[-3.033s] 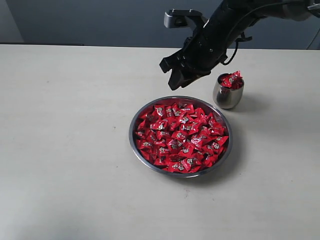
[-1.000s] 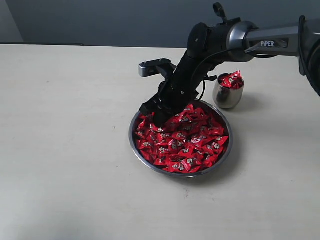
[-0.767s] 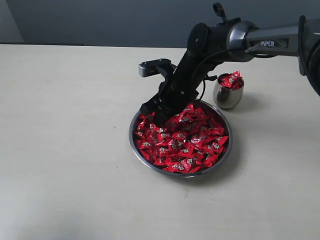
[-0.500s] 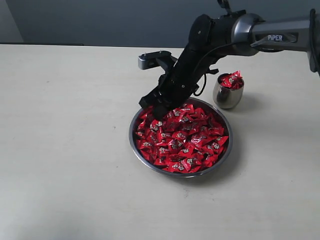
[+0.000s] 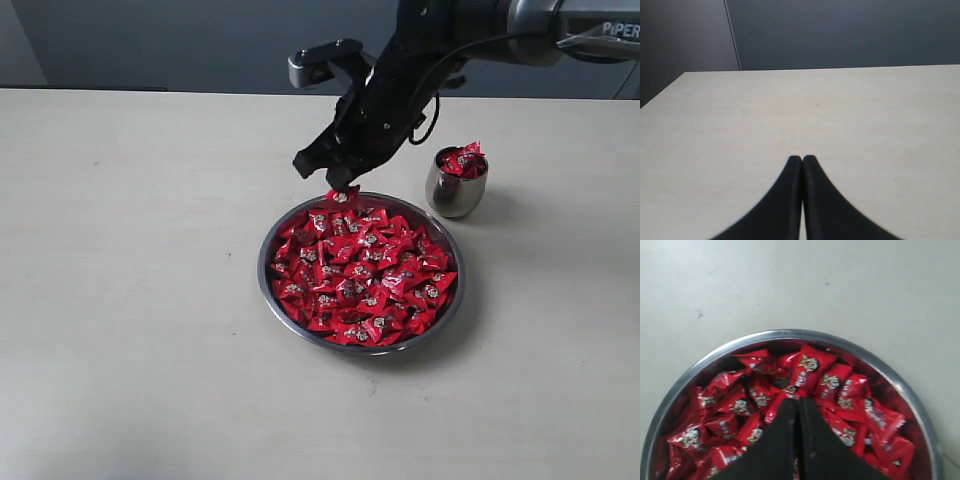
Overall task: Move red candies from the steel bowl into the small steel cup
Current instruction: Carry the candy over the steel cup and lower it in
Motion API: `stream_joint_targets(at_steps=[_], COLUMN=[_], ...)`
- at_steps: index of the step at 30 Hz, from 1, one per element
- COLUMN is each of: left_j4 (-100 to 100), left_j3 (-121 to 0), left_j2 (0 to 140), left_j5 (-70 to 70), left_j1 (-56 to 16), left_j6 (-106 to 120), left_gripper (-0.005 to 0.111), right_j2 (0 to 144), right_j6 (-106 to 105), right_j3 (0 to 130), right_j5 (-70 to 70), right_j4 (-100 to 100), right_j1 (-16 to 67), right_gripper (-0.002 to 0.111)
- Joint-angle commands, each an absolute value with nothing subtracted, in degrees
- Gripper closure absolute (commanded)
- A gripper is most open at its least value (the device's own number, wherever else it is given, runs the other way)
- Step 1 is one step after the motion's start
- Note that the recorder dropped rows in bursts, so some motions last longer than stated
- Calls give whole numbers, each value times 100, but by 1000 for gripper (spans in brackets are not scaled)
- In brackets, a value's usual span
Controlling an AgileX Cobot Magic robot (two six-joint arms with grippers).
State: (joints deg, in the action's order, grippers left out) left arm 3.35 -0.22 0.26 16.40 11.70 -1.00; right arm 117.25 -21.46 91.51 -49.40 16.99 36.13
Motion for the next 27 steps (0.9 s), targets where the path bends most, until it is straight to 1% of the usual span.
stream_joint_targets(at_steps=[1, 4, 16, 27], left_j4=[367, 367, 367, 367], left_j3=[0, 0, 0, 0], left_j2=[0, 0, 0, 0], left_j5=[1630, 1630, 1630, 1630], left_j1=[1127, 1127, 1127, 1127], left_j6=[-115, -115, -115, -115], left_gripper=[106, 106, 106, 106], right_j2=[11437, 11325, 11277, 11277], right_j6=[-1466, -1304, -1177, -1088], right_j3=[9197, 9197, 9512, 9512], right_j5=[-4736, -4676, -4957, -5060], right_j4=[723, 458, 458, 388], right_j1=[3595, 3531, 2671, 2224], right_gripper=[109, 109, 109, 109])
